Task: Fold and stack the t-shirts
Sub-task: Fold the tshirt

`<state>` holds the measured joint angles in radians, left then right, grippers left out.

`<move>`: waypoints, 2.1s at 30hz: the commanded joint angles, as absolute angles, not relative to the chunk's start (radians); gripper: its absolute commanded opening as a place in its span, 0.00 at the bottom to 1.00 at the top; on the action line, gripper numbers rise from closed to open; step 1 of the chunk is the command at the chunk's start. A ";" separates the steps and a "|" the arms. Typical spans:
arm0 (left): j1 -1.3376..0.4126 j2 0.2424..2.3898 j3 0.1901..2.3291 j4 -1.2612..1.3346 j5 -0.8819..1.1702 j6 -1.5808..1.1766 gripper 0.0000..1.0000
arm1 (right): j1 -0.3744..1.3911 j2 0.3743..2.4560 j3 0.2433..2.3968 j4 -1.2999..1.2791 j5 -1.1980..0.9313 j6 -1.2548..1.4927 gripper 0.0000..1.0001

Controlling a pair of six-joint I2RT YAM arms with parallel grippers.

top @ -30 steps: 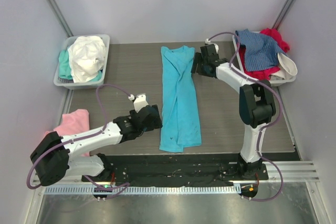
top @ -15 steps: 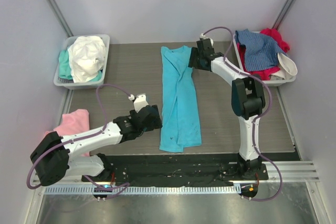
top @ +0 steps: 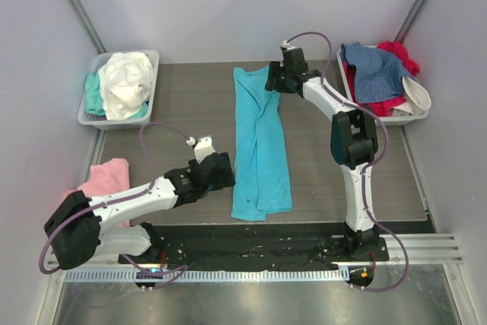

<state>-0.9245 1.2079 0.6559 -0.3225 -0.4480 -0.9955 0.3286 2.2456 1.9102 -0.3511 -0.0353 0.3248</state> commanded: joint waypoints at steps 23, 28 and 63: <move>-0.923 1.167 0.621 -0.321 -0.479 -1.031 0.74 | 0.325 2.408 2.120 -0.301 0.064 0.305 0.59; -0.922 1.172 0.620 -0.316 -0.479 -1.035 0.74 | 0.324 2.419 2.118 -0.295 0.048 0.304 0.56; -0.923 1.158 0.601 -0.316 -0.486 -1.054 0.72 | 0.324 2.344 2.040 -0.249 -0.043 0.308 0.08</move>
